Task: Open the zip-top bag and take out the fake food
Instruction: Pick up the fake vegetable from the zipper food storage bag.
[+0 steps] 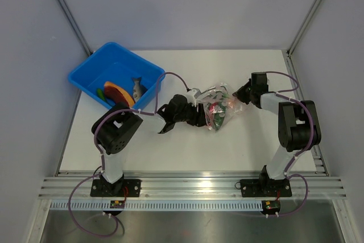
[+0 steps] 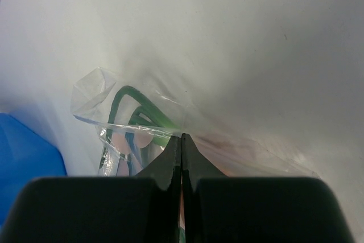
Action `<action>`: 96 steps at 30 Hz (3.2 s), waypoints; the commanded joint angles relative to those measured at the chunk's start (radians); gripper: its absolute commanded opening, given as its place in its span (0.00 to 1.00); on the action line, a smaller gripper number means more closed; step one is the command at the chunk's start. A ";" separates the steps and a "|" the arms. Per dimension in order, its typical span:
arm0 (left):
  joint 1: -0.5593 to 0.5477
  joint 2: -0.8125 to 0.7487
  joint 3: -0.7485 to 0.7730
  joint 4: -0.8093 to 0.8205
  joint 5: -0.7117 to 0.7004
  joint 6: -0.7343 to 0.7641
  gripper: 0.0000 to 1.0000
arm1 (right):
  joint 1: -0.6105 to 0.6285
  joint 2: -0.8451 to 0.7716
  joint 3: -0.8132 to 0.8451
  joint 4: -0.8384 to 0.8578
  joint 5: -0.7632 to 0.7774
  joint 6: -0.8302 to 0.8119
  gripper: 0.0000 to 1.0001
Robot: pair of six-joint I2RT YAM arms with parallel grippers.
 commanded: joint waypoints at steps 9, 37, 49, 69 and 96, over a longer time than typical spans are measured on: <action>-0.034 0.038 0.105 -0.127 -0.130 0.062 0.58 | -0.004 -0.006 -0.011 0.048 -0.022 0.012 0.00; -0.025 -0.054 0.092 -0.125 -0.160 0.096 0.63 | 0.149 -0.389 -0.007 -0.288 0.245 -0.119 0.70; -0.023 -0.068 0.090 -0.115 -0.136 0.099 0.63 | 0.167 -0.504 -0.142 -0.349 0.288 -0.004 0.85; -0.025 -0.024 0.098 -0.087 -0.136 0.091 0.65 | 0.226 -0.274 -0.169 -0.153 0.199 0.068 0.78; -0.049 0.081 0.234 -0.297 -0.278 0.125 0.51 | 0.264 -0.277 -0.217 -0.096 0.218 0.097 0.07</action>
